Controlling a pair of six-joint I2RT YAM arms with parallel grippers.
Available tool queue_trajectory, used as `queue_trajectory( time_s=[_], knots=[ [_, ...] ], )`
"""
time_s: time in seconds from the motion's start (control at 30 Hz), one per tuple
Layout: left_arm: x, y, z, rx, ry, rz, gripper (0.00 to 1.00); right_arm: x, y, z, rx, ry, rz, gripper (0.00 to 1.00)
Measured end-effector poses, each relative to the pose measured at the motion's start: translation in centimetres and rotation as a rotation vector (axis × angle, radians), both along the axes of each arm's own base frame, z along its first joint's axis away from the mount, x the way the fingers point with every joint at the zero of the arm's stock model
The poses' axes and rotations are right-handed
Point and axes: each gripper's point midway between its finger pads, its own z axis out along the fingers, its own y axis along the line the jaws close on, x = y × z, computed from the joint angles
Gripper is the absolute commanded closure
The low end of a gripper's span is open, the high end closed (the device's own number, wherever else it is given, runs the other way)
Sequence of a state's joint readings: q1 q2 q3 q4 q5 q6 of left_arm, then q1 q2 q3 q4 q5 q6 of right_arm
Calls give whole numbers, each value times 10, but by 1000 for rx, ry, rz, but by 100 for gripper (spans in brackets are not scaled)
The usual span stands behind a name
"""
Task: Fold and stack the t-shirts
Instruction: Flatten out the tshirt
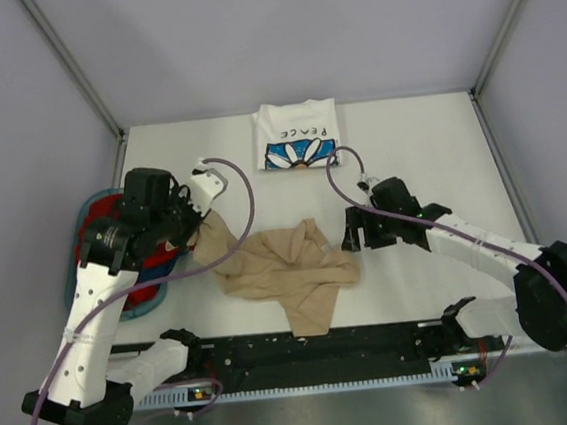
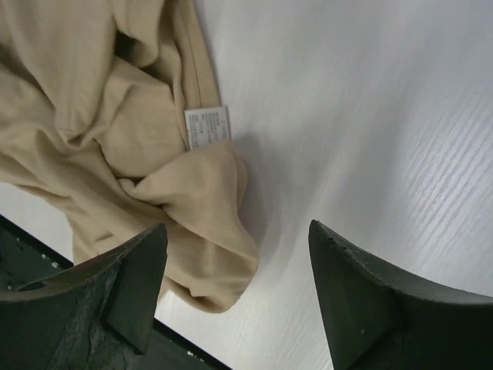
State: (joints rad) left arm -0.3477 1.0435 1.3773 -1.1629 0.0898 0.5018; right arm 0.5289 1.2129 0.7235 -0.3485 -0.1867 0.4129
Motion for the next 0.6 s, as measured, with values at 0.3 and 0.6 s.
queue_trajectory(
  time_s=[0.3, 0.6],
  knots=[
    [-6, 3, -2, 0, -7, 5, 100, -27, 30, -58, 117, 256, 54, 94],
    [5, 33, 11, 104, -87, 131, 100, -32, 50, 10, 297, 193, 149, 100]
  ],
)
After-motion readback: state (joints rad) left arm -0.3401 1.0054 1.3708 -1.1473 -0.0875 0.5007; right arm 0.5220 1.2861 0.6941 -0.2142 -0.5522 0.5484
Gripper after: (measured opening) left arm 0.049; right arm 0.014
